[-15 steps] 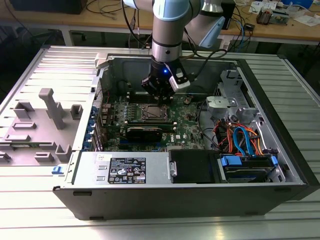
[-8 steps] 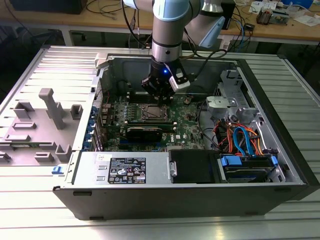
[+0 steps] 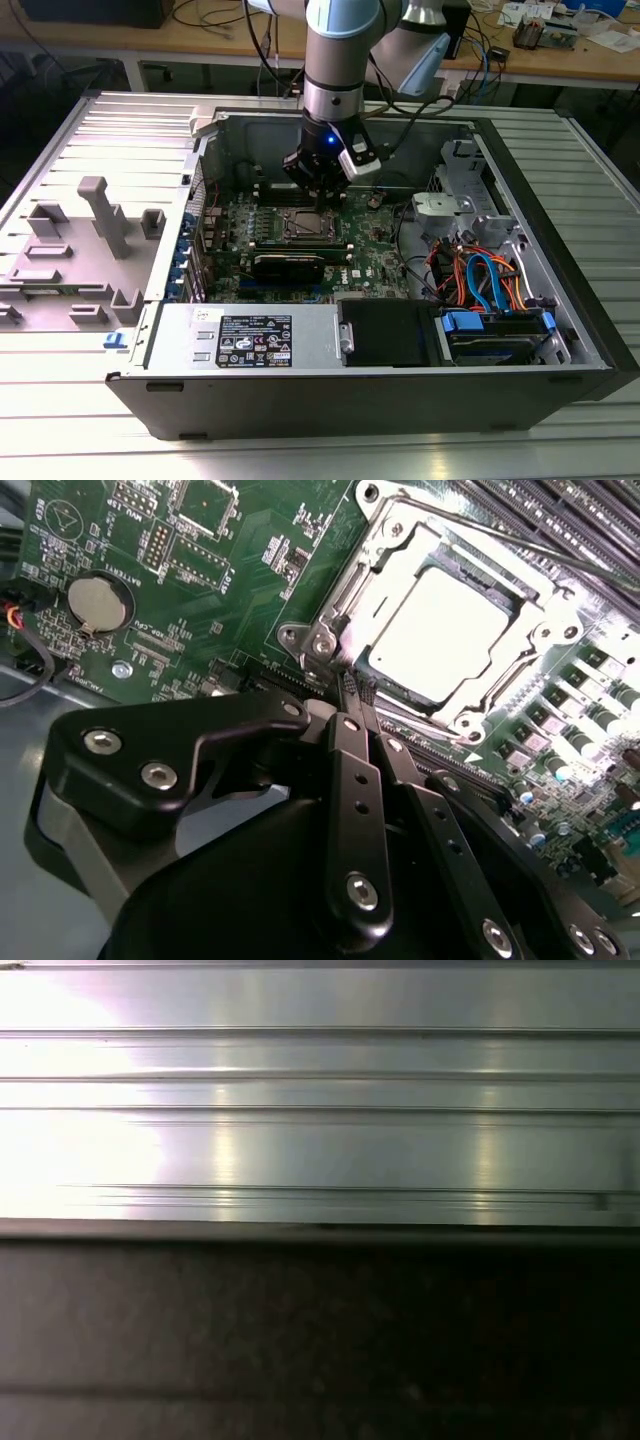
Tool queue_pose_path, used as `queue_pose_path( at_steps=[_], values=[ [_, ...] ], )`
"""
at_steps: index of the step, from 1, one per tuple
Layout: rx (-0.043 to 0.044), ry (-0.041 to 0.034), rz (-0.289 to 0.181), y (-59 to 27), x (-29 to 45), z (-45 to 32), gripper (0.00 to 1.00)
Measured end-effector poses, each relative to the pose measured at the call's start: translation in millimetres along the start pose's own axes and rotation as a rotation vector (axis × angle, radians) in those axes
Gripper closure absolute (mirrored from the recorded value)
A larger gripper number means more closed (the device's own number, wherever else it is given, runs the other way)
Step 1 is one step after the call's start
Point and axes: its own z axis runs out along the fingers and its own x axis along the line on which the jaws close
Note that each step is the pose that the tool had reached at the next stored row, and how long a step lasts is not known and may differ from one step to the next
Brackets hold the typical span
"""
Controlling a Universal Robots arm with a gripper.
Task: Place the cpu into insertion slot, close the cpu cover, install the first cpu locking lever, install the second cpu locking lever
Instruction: 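Install the first cpu locking lever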
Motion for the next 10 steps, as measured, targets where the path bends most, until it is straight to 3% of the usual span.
queue_pose_path(
  at_steps=[10],
  values=[
    [0.0008,0.0005,0.0,-0.8,0.0,4.3,0.89]
  ],
)
